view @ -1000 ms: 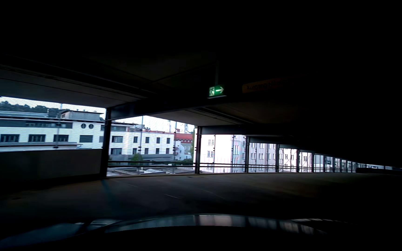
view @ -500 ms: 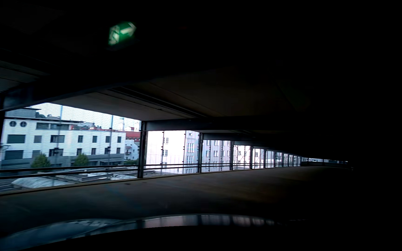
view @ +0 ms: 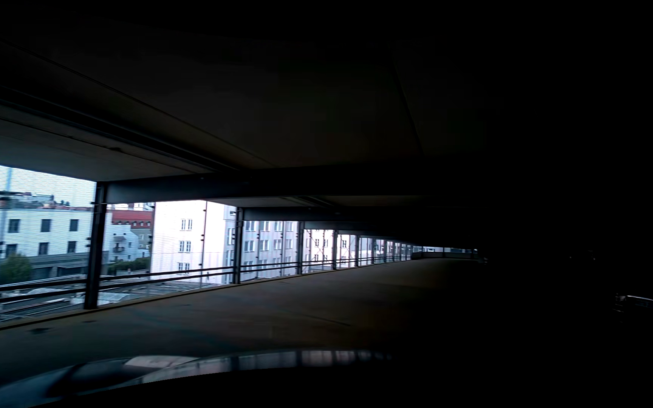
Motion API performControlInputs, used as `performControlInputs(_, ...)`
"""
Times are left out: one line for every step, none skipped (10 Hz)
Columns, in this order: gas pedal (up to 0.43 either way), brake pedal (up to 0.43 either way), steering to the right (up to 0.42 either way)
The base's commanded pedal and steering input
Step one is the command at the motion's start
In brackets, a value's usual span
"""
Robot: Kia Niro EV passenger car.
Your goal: Follow the waypoints while adhering to traffic rules and regulations
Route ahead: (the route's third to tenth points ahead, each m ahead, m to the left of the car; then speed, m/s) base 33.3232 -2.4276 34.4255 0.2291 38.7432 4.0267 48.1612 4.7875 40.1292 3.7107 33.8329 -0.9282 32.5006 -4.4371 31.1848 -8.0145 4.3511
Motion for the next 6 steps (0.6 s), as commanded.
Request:
performControlInputs(0.15, 0.0, 0.372)
performControlInputs(0.15, 0.0, 0.35)
performControlInputs(0.15, 0.0, 0.324)
performControlInputs(0.15, 0.0, 0.302)
performControlInputs(0.15, 0.0, 0.274)
performControlInputs(0.15, 0.0, 0.253)
